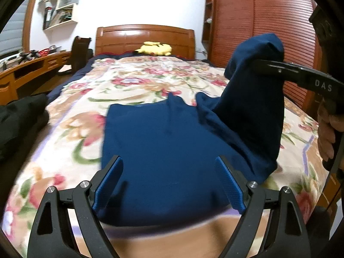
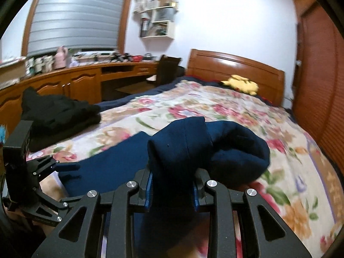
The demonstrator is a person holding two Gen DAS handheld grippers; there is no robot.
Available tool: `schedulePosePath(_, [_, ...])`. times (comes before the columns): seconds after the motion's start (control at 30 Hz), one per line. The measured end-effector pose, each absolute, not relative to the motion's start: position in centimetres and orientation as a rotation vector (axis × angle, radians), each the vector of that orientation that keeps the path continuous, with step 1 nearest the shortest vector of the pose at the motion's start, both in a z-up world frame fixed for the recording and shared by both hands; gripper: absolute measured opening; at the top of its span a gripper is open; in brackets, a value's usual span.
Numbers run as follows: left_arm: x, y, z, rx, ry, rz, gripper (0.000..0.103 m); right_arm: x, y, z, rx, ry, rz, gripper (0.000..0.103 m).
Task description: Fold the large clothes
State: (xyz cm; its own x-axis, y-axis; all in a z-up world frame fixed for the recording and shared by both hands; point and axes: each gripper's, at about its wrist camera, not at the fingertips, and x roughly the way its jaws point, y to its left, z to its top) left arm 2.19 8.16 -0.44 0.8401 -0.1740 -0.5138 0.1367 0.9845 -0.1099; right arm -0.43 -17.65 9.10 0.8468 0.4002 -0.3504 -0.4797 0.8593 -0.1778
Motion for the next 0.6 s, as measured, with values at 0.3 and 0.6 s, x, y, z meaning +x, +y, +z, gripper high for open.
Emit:
schedulePosePath(0.3, [1.1,14.4,-0.6,-0.164,0.533,-0.082,0.088,2.6,-11.3,7.7,-0.310,0.344,0.662,0.028])
schedulePosePath(0.6, [1.0,18.2,-1.3,-0.219,0.534,-0.020,0.088,8.0,-8.3,2.5,-0.346,0.549,0.779,0.028])
